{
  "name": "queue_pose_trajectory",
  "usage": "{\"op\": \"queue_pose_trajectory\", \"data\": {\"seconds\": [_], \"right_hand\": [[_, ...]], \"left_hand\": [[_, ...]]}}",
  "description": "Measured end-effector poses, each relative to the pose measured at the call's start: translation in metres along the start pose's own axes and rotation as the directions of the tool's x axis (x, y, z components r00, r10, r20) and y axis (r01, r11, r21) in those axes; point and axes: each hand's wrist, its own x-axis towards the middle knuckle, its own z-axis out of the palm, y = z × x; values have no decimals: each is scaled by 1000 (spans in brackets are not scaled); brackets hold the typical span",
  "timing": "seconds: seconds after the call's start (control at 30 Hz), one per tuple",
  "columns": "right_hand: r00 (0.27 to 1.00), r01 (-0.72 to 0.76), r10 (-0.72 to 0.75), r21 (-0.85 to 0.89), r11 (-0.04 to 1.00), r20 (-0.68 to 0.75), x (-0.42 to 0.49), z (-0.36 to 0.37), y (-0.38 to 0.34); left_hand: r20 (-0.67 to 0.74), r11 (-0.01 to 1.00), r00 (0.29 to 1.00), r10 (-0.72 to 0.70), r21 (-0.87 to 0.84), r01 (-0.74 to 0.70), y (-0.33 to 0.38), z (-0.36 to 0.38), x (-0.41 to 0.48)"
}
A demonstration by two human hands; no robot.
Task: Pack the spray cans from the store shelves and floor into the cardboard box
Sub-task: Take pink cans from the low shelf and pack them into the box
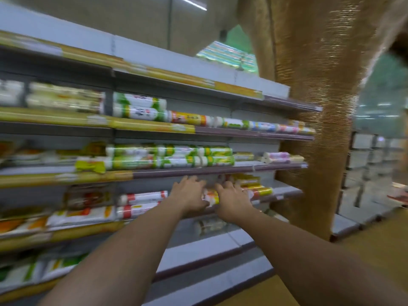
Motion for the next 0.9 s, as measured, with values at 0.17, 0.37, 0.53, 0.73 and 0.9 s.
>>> {"op": "queue_pose_trajectory", "data": {"seconds": [0.17, 0.37, 0.53, 0.73, 0.9], "right_hand": [[985, 172, -172, 32, 985, -3, 0, -6, -98], [954, 300, -301, 79, 951, -5, -5, -5, -216], [928, 368, -372, 137, 920, 2, -6, 0, -316], [895, 427, -443, 188, 884, 49, -12, 20, -431], [874, 449, -478, 229, 864, 89, -11, 44, -503]], "left_hand": [[-2, 976, 977, -214, 37, 214, -88, -21, -61], [5, 931, 935, -355, 89, 353, -179, -33, -137], [31, 903, 909, -415, 136, 408, -257, -51, -197], [86, 854, 855, -512, 157, 496, -354, -58, -262], [142, 832, 823, -551, 174, 527, -418, -54, -303]]}}
